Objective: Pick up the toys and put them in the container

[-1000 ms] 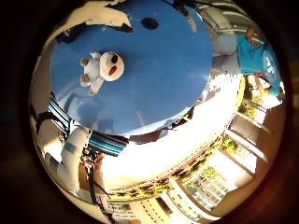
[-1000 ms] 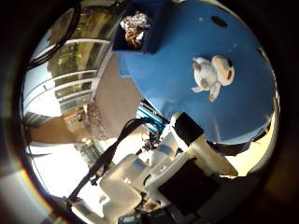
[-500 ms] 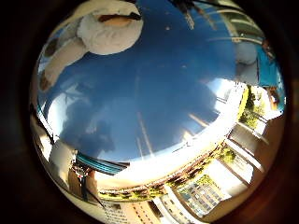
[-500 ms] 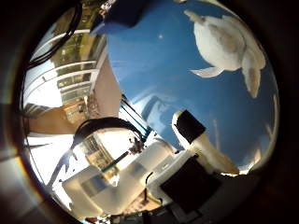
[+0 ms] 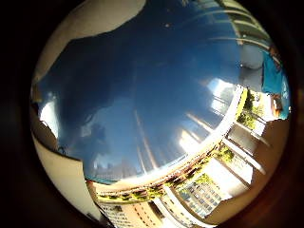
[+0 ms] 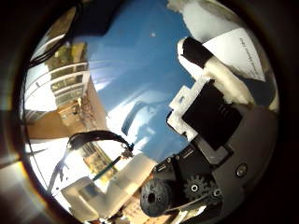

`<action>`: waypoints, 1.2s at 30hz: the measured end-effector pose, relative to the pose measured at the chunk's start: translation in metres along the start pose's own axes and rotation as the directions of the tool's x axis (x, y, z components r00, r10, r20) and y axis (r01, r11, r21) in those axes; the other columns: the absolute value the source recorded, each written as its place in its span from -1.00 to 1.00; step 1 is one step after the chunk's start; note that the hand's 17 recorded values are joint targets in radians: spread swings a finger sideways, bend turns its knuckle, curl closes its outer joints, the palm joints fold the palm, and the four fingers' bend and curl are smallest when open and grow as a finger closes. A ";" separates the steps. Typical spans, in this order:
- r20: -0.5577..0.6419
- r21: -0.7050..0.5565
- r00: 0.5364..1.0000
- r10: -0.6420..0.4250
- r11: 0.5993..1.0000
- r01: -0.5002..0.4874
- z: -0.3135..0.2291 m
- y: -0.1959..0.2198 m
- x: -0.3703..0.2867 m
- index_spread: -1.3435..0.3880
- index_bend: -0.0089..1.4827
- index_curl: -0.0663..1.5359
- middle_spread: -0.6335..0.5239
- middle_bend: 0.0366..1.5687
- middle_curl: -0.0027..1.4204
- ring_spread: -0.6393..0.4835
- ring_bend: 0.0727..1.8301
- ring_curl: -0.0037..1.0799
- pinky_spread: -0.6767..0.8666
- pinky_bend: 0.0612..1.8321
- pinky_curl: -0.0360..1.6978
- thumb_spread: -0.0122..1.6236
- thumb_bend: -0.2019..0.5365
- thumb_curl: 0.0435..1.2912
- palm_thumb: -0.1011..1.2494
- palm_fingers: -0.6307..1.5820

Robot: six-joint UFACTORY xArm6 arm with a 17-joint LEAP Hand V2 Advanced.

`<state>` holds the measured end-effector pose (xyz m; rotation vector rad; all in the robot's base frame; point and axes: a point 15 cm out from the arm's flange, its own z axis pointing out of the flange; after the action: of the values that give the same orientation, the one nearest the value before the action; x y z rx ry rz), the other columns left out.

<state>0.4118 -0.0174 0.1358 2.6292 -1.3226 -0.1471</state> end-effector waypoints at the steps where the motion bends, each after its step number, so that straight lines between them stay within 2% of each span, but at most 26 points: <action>1: -0.018 0.031 1.000 0.002 1.000 -0.001 -0.006 -0.006 0.004 0.16 -0.86 -0.61 -0.16 -0.20 -0.25 0.35 0.03 -0.08 0.33 -0.34 -0.70 0.31 -0.47 -0.38 0.38 0.51; 2: -0.038 0.067 0.999 0.005 0.998 -0.003 -0.013 -0.011 0.008 0.10 -0.82 -0.63 -0.20 -0.08 -0.16 0.29 0.17 0.05 0.33 -0.21 -0.65 0.29 -0.46 -0.35 0.44 0.53; 5: -0.087 0.173 0.995 0.046 0.984 -0.030 -0.041 -0.018 0.026 -0.01 -0.71 -0.63 -0.26 0.08 -0.03 0.19 0.28 0.20 0.31 0.08 -0.54 0.26 -0.45 -0.29 0.54 0.61; 8: -0.080 0.243 0.991 0.110 0.966 -0.087 -0.067 -0.009 0.037 -0.11 -0.64 -0.63 -0.30 0.21 0.08 0.11 0.33 0.29 0.26 0.33 -0.43 0.25 -0.41 -0.20 0.64 0.61; 12: -0.038 0.200 0.994 0.104 0.975 -0.094 -0.080 0.011 0.017 -0.25 -0.51 -0.61 -0.33 0.31 0.21 0.03 0.39 0.37 0.20 0.54 -0.32 0.25 -0.43 -0.11 0.67 0.55; 16: 0.031 0.080 0.997 0.075 0.994 -0.077 -0.100 0.044 -0.015 -0.38 -0.39 -0.58 -0.35 0.38 0.31 -0.02 0.44 0.44 0.15 0.63 -0.24 0.25 -0.48 -0.03 0.67 0.49; 20: 0.079 -0.004 0.995 0.067 0.998 -0.067 -0.159 0.078 -0.037 -0.48 -0.28 -0.53 -0.36 0.42 0.40 -0.05 0.48 0.49 0.11 0.68 -0.18 0.26 -0.49 0.03 0.65 0.44; 25: 0.073 0.034 0.997 0.021 0.999 -0.023 -0.261 0.095 -0.069 -0.60 -0.17 -0.45 -0.37 0.47 0.49 -0.07 0.54 0.55 0.08 0.72 -0.12 0.27 -0.49 0.10 0.63 0.38; 31: 0.119 0.181 0.991 -0.063 0.983 0.041 -0.322 0.057 -0.135 -0.69 -0.11 -0.34 -0.37 0.52 0.55 -0.08 0.59 0.58 0.06 0.76 -0.07 0.28 -0.49 0.17 0.62 0.33; 36: 0.134 0.322 0.987 -0.092 0.946 0.044 -0.340 -0.006 -0.168 -0.74 -0.09 -0.23 -0.37 0.55 0.58 -0.09 0.62 0.59 0.04 0.78 -0.04 0.28 -0.48 0.22 0.61 0.30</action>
<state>0.3758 0.1641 0.4665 2.9882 -1.4061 -0.1523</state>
